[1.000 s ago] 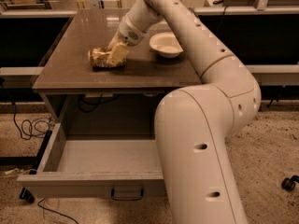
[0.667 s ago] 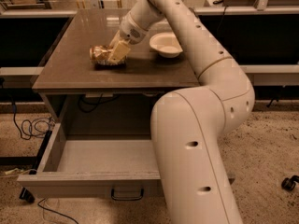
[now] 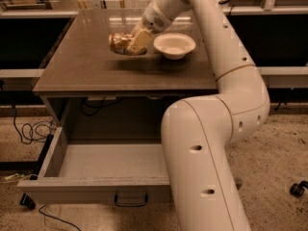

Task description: Place orange can into top drawer

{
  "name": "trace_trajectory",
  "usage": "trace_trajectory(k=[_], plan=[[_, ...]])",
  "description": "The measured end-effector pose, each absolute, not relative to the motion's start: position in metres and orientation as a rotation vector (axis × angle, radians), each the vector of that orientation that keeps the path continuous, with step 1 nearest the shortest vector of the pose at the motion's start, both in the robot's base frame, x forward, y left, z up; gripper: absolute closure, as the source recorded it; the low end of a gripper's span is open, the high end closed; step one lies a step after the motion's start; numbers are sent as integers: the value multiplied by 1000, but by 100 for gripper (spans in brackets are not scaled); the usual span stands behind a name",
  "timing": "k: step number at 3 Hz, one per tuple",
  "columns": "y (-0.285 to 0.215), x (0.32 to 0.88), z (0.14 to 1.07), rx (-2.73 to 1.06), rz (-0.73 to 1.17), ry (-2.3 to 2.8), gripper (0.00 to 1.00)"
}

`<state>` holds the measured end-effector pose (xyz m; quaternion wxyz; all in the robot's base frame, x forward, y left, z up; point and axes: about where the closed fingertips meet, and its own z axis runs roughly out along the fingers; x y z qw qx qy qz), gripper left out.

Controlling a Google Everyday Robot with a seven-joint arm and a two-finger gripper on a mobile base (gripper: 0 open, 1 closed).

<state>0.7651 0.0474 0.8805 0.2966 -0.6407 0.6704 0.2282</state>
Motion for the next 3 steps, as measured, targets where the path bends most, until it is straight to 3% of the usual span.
trace_trajectory(k=[2,3], plan=[[9,733,946,-1721,530,1737,100],[13,739,945,-1706,527,1730,100]])
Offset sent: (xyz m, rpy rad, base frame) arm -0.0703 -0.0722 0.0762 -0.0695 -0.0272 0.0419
